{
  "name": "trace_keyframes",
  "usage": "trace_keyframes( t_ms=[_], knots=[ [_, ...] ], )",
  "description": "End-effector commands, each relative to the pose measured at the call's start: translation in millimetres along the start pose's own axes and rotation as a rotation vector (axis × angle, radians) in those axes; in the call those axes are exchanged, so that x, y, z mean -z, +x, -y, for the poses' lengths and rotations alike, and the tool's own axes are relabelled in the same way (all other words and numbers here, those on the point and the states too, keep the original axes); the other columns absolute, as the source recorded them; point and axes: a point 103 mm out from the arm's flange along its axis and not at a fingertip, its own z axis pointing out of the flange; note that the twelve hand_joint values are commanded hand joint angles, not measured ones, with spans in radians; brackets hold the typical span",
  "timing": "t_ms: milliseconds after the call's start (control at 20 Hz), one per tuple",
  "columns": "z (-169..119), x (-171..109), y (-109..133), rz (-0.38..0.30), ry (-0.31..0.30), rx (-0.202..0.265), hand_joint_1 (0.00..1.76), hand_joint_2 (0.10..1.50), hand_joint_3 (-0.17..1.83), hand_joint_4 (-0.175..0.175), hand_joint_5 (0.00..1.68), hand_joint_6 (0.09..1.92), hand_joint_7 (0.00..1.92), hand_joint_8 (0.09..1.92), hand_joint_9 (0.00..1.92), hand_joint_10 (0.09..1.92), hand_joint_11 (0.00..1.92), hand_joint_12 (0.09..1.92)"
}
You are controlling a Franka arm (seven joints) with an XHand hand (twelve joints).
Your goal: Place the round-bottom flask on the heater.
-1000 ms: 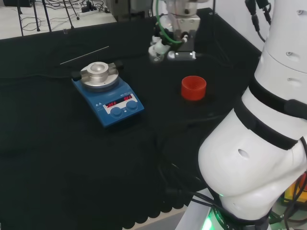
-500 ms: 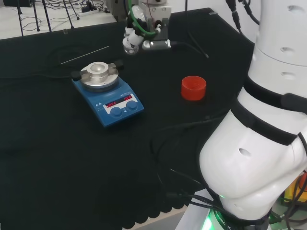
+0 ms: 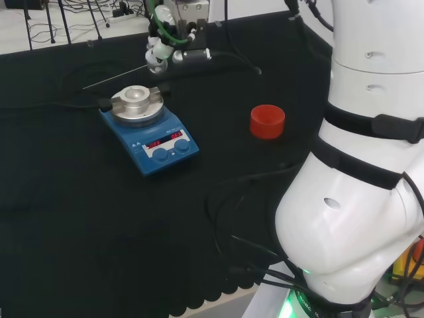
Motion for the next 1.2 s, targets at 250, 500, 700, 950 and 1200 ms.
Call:
trace_keyframes(
  t_ms=[250, 500, 700, 950, 1200],
  knots=[
    [-3, -13, 24, 0.008, 0.027, 0.037, 1.06, 0.71, 0.80, 0.136, 1.03, 1.15, 0.41, 0.62, 0.60, 0.62, 0.30, 1.32],
    [-6, -19, 33, 0.011, 0.033, 0.052, 1.06, 0.71, 0.80, 0.136, 1.03, 1.15, 0.41, 0.62, 0.60, 0.62, 0.30, 1.32],
    [-11, -24, 38, 0.016, 0.041, 0.056, 1.06, 0.71, 0.80, 0.136, 1.03, 1.16, 0.41, 0.62, 0.60, 0.62, 0.30, 1.32],
    [-18, -32, 41, 0.025, 0.052, 0.060, 1.06, 0.71, 0.80, 0.136, 1.03, 1.16, 0.41, 0.62, 0.60, 0.62, 0.30, 1.32],
    [-24, -37, 42, 0.020, 0.062, 0.063, 1.06, 0.71, 0.80, 0.136, 1.03, 1.16, 0.40, 0.62, 0.60, 0.62, 0.30, 1.32]
  ],
)
